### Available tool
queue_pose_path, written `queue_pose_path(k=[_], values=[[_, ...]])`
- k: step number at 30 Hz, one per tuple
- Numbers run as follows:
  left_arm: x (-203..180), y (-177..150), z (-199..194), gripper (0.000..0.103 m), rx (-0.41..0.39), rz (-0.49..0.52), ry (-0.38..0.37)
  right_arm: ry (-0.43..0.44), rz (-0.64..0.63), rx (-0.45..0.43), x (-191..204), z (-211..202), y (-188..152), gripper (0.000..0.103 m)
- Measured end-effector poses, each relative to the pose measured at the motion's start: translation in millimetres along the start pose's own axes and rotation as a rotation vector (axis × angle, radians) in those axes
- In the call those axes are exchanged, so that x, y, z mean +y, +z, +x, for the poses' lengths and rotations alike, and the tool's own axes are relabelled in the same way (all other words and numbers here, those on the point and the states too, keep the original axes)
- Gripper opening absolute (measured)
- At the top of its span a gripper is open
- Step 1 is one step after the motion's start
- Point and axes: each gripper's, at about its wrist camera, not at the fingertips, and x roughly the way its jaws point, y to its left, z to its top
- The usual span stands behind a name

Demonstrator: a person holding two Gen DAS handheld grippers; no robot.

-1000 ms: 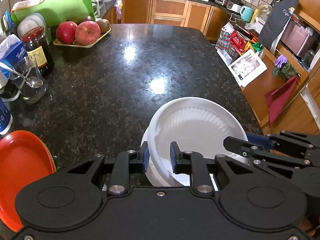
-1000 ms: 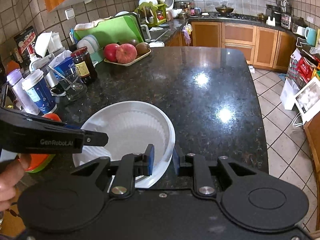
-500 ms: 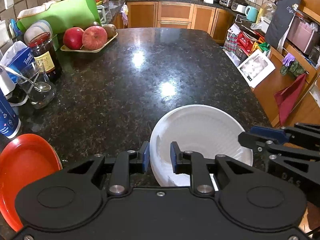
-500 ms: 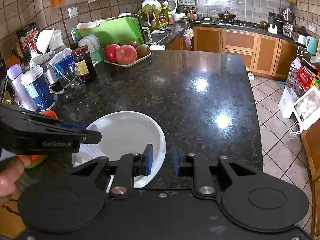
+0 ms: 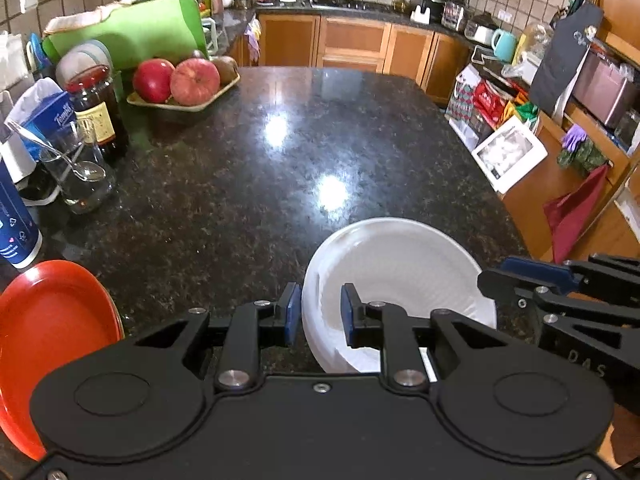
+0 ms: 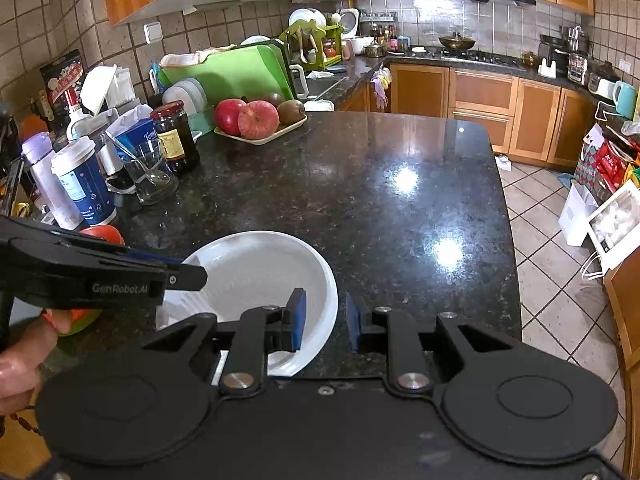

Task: Organize plates and bowls
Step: 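Carry the white bowl stack across the counter with the left gripper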

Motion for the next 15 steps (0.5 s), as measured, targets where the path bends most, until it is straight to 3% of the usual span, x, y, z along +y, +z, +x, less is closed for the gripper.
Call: queue_pose_path(k=[15], values=[[-5,-15,-32,0.029,-0.141,-0.029,0.106,0.003,-0.011,-0.071,8,-25,-13,0.029]])
